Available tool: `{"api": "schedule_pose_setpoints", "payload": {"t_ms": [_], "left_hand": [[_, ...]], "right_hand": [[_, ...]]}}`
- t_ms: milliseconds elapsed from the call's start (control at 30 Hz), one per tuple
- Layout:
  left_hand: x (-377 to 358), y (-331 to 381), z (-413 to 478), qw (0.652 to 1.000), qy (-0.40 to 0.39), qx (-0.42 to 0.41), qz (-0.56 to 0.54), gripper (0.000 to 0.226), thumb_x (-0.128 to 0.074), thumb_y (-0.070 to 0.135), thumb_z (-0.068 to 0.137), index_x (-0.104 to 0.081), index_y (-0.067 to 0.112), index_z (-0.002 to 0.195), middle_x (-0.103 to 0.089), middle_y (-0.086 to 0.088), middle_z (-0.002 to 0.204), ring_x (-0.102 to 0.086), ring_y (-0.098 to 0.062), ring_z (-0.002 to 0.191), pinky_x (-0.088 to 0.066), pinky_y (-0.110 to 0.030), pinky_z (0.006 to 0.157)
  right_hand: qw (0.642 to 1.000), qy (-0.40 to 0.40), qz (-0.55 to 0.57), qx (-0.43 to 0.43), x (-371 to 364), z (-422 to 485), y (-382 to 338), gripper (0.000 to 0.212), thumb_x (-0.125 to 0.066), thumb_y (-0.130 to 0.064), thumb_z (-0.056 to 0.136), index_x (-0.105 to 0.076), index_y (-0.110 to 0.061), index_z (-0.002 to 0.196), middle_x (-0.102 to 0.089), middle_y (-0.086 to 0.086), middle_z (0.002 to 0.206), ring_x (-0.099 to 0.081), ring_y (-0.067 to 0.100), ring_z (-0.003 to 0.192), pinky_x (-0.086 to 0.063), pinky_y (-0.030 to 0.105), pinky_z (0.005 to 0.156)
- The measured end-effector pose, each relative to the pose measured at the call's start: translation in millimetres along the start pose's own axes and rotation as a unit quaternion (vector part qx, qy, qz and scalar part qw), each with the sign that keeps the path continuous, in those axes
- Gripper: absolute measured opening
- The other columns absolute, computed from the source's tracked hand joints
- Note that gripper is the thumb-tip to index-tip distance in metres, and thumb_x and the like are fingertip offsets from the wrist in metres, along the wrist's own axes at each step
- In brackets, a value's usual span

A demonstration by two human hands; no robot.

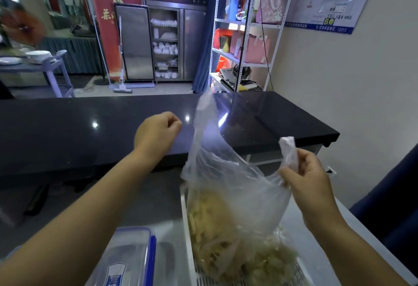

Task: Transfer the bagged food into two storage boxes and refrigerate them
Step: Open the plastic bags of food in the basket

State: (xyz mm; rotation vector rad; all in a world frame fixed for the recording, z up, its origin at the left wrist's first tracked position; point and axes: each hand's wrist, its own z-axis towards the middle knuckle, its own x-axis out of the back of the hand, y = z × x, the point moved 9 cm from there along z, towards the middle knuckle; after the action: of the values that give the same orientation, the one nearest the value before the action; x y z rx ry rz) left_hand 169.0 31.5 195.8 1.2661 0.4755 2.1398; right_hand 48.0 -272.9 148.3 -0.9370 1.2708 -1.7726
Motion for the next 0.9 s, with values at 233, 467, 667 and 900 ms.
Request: {"api": "schedule_pose_setpoints", "payload": {"t_ms": [233, 467, 667, 900], "left_hand": [[-32, 117, -69, 0.861, 0.03, -0.486, 0.146, 0.016, -0.055, 0.023, 0.087, -0.07, 0.018, 0.09, -0.068, -0.001, 0.088, -0.062, -0.023, 0.084, -0.048, -0.035, 0.079], [-90, 67, -33, 0.829, -0.151, -0.416, 0.341, 0.039, -0.038, 0.045, 0.095, -0.072, 0.027, 0.089, -0.072, 0.005, 0.099, -0.041, -0.019, 0.132, 0.009, -0.044, 0.117], [-110, 33, -40, 0.841, -0.265, -0.393, 0.26, 0.036, -0.058, 0.048, 0.082, -0.076, 0.017, 0.076, -0.071, 0.005, 0.097, -0.045, -0.011, 0.125, 0.007, -0.017, 0.111], [-132, -1, -78, 0.812, -0.336, -0.387, 0.279, 0.084, -0.069, 0.052, 0.069, -0.038, 0.024, 0.142, -0.012, 0.003, 0.158, 0.001, -0.011, 0.144, 0.019, -0.021, 0.105]], "right_hand": [[0.872, 0.035, -0.397, 0.283, -32, 2, -46, 0.073, -0.067, 0.001, 0.076, -0.04, -0.022, 0.14, -0.042, 0.01, 0.134, -0.059, 0.03, 0.095, -0.053, 0.039, 0.071], [0.757, -0.234, -0.544, 0.277, -87, -16, 21, 0.034, -0.05, -0.012, 0.091, -0.062, -0.028, 0.118, -0.065, -0.002, 0.103, -0.057, 0.021, 0.095, -0.048, 0.032, 0.069], [0.768, -0.294, -0.499, 0.273, -85, -50, 30, 0.025, -0.057, -0.018, 0.09, -0.069, -0.033, 0.106, -0.058, -0.006, 0.087, -0.058, 0.022, 0.064, -0.045, 0.03, 0.051], [0.735, -0.377, -0.559, 0.069, -70, -58, 70, 0.041, -0.056, -0.051, 0.079, -0.059, -0.036, 0.117, -0.054, -0.01, 0.112, -0.055, 0.015, 0.097, -0.047, 0.03, 0.077]]}}
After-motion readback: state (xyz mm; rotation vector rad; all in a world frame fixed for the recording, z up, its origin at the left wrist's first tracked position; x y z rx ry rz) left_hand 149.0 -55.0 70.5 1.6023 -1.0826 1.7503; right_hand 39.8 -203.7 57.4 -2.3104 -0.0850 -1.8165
